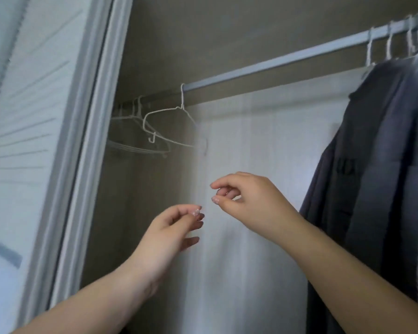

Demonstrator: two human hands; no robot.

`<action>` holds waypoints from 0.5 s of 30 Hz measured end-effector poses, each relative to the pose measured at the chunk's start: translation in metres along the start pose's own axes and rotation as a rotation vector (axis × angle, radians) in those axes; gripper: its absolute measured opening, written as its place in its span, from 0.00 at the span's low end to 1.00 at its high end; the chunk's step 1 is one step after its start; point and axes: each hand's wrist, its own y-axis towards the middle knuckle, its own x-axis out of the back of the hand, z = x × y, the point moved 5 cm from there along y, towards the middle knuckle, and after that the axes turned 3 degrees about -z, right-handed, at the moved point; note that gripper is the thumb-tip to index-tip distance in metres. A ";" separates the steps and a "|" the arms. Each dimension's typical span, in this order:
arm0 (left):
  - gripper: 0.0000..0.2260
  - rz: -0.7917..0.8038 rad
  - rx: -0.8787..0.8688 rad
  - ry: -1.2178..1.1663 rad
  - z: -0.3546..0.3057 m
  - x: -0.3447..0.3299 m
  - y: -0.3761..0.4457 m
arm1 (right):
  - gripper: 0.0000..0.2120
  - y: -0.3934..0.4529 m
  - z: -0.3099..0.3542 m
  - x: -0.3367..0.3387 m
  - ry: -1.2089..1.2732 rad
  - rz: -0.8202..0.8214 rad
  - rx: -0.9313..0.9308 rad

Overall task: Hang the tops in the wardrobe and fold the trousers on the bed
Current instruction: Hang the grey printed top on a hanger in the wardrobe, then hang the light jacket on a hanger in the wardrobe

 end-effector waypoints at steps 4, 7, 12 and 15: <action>0.06 -0.102 0.072 0.005 -0.004 0.064 -0.060 | 0.08 -0.035 0.042 -0.053 0.336 0.026 -0.036; 0.06 -0.198 0.099 0.039 -0.022 0.122 -0.116 | 0.09 -0.058 0.094 -0.090 0.536 0.096 -0.030; 0.04 -0.459 0.102 0.162 -0.068 0.225 -0.228 | 0.11 -0.101 0.216 -0.145 0.807 0.321 0.020; 0.03 -0.617 0.109 0.284 -0.103 0.283 -0.308 | 0.12 -0.131 0.304 -0.169 0.904 0.425 0.093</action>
